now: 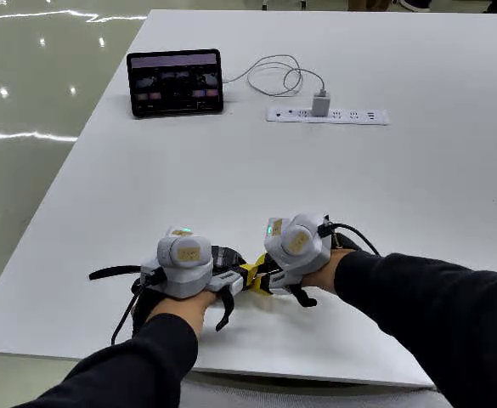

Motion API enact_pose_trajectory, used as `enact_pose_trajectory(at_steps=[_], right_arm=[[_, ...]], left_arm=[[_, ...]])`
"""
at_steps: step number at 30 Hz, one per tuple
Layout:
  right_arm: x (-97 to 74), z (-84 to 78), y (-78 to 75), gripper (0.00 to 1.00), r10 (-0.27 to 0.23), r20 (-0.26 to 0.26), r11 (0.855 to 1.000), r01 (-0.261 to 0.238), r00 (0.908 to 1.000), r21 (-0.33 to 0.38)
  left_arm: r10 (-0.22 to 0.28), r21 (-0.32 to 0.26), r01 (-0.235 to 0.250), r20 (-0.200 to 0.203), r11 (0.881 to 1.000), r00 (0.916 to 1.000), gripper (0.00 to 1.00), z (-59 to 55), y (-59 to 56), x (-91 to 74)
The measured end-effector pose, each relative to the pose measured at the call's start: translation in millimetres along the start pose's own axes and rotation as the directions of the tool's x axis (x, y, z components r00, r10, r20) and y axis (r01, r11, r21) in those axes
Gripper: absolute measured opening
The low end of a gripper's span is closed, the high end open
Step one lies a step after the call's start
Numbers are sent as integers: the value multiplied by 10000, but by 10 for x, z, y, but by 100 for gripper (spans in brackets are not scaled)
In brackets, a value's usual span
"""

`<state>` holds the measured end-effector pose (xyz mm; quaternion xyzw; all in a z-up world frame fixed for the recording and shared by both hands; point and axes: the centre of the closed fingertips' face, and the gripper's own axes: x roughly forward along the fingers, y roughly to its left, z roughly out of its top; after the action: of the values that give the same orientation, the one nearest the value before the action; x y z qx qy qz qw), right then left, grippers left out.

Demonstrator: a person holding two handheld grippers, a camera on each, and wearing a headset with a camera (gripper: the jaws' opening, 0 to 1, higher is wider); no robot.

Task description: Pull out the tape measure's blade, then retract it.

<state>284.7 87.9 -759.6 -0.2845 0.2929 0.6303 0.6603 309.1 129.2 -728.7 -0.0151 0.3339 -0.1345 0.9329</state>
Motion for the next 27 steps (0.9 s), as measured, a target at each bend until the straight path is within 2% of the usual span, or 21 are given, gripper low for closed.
enact_pose_trajectory(at_steps=[3,5,9,10,11,12,15,19,24,26,27], right_arm=[[-11,0,-63,22,-288,66,9996,288,9996,-47],[-13,1,-45,22,-260,81,9996,260,9996,-100],[-29,5,-65,27,-409,124,9991,408,9991,87],[-40,9,-74,30,-413,162,9988,408,9990,251],[-41,5,-90,32,-436,124,9985,432,9990,346],[-53,-26,-101,35,-504,-54,9943,507,9987,935],[-83,-12,-128,40,-525,80,9943,515,9986,935],[-135,-33,-143,49,-553,91,9914,538,9984,1194],[-225,-19,-151,58,-570,452,9864,493,9974,1568],[-275,-28,-163,61,-670,543,9844,571,9963,1667],[-308,-38,-170,62,-731,579,9822,618,9956,1776]], left_arm=[[-38,2,38,-134,10000,9999,65,-1,-2,4],[-123,-45,122,-172,9999,9998,65,-7,1,10],[-177,-411,168,-231,9990,9996,72,-13,42,-8],[-396,-973,399,52,9945,9992,75,33,7,-8],[-574,-1310,588,144,9896,9982,79,57,-18,-13],[-455,-1160,470,156,9921,9988,87,74,16,-13],[-224,-938,269,481,9952,9986,100,144,28,-7],[-315,-1047,365,492,9938,9983,100,148,18,-12],[-190,-1125,239,443,9934,9988,100,160,122,-30],[-347,-904,383,411,9952,9986,100,185,130,-50],[-515,-762,554,525,9955,9973,100,221,122,-65]])
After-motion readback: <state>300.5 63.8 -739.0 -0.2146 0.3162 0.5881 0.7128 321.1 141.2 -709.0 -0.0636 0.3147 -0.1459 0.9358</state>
